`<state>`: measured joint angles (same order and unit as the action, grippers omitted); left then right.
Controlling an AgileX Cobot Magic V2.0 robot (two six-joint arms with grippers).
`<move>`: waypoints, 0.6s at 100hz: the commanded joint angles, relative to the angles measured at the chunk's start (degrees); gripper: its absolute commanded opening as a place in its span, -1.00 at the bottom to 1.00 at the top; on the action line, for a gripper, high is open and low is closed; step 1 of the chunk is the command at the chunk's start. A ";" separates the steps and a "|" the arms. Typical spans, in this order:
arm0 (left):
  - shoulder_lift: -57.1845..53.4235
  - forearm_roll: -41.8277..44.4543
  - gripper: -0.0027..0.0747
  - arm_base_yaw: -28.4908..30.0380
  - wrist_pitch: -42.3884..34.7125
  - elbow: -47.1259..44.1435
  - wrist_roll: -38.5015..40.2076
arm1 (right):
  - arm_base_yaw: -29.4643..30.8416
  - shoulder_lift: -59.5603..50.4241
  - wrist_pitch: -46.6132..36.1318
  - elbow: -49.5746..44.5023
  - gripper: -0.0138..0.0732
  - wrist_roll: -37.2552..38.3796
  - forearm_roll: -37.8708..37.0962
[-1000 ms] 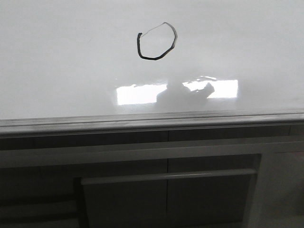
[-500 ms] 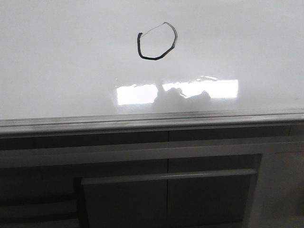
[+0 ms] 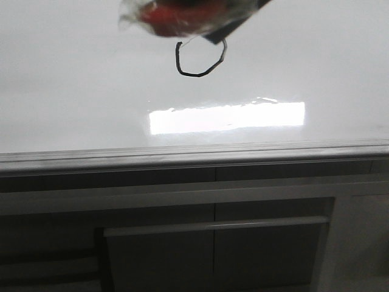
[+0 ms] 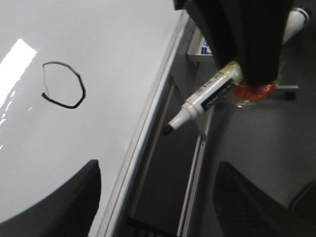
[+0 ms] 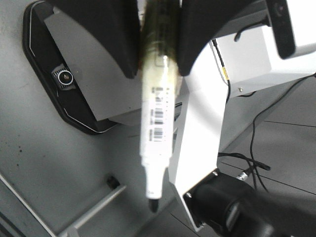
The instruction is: Write number 0 on whiteboard
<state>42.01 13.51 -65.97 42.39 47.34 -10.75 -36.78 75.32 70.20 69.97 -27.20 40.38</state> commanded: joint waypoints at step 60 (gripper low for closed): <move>15.26 -10.55 0.20 -0.42 3.74 13.02 -18.44 | 0.21 -1.22 1.55 2.64 -0.86 -1.49 5.66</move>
<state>57.33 3.61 -65.97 49.43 58.36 -28.90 -36.78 75.32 70.51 70.65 -27.93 42.81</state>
